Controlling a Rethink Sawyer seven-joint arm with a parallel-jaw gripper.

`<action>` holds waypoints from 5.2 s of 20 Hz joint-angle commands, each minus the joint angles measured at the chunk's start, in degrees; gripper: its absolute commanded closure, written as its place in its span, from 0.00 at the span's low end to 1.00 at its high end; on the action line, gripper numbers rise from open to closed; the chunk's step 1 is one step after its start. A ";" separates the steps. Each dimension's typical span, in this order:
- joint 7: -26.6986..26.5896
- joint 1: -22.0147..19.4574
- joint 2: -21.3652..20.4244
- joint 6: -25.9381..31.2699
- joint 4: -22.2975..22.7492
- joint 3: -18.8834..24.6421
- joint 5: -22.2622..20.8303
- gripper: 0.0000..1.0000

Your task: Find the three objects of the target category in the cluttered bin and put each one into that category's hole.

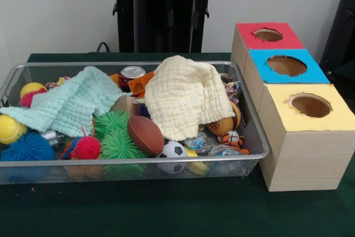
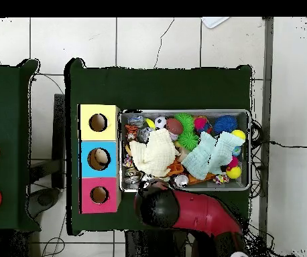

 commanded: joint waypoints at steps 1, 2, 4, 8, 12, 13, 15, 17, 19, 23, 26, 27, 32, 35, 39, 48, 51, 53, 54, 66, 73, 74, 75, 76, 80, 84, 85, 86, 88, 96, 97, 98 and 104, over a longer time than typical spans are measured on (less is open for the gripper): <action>-10.02 -5.86 9.85 -3.79 -10.74 10.56 -8.74 0.00; -10.60 -6.91 10.07 -3.57 -11.32 12.02 -9.40 0.00; -11.25 -8.37 10.84 -2.21 -13.24 13.94 -10.70 0.00; -11.73 -10.53 12.40 -0.97 -15.91 16.71 -14.01 0.00; -10.82 -11.43 15.51 0.08 -18.22 17.98 -16.73 0.00; -10.34 -11.84 16.44 -0.39 -18.60 18.40 -17.27 0.00; -9.18 -11.58 18.00 -0.63 -19.92 18.27 -18.74 0.00; -8.20 -11.41 19.09 -1.35 -20.72 18.38 -19.96 0.00; -7.43 -11.66 19.99 -2.46 -20.84 18.74 -20.94 0.00; -5.29 -11.15 23.86 -3.75 -22.62 18.47 -22.71 0.00; -3.08 -10.04 27.47 -4.49 -24.47 17.24 -23.74 0.00; -2.79 -9.59 28.06 -4.47 -24.95 16.87 -24.22 0.00; -3.99 -7.47 27.88 0.13 -25.70 15.10 -26.67 0.00; -2.90 -7.23 27.61 -0.25 -25.92 15.44 -26.77 1.00; -4.21 -7.50 22.90 2.77 -24.91 17.08 -25.16 1.00; -18.54 -12.91 12.56 17.19 -25.55 19.86 -24.72 1.00; -23.60 -15.33 13.43 20.31 -27.97 22.31 -26.00 1.00; -26.64 -17.16 14.56 21.27 -29.26 24.31 -26.70 1.00; -28.08 -18.21 14.88 21.75 -29.78 25.23 -26.96 1.00; -35.84 -21.45 17.54 27.12 -33.84 29.74 -28.81 0.00; -27.03 -20.76 17.57 22.06 -29.31 29.43 -25.94 0.00; -24.97 -20.61 17.53 21.36 -27.86 29.63 -24.87 0.00; -22.69 -20.26 17.45 21.33 -26.58 29.44 -23.71 0.00; -19.82 -19.65 17.26 21.30 -25.24 29.15 -22.31 0.00; -9.08 -17.59 16.60 16.96 -19.59 28.57 -16.72 0.00; -1.31 -13.48 16.40 10.41 -17.49 25.93 -13.99 0.00; 0.45 -12.01 16.21 8.62 -16.92 24.68 -13.97 0.00; 1.65 -10.78 16.35 7.35 -17.05 23.53 -13.75 0.00; 3.57 -8.15 16.53 4.87 -17.01 21.36 -13.06 0.00; 3.82 -1.97 21.87 -9.07 -19.33 13.78 -17.30 0.00; 3.45 -1.83 22.08 -11.21 -19.20 13.12 -17.86 0.00; 2.88 -1.71 22.49 -12.54 -19.49 12.82 -18.09 0.00; 0.20 -1.26 21.54 -18.93 -18.25 10.81 -19.41 0.00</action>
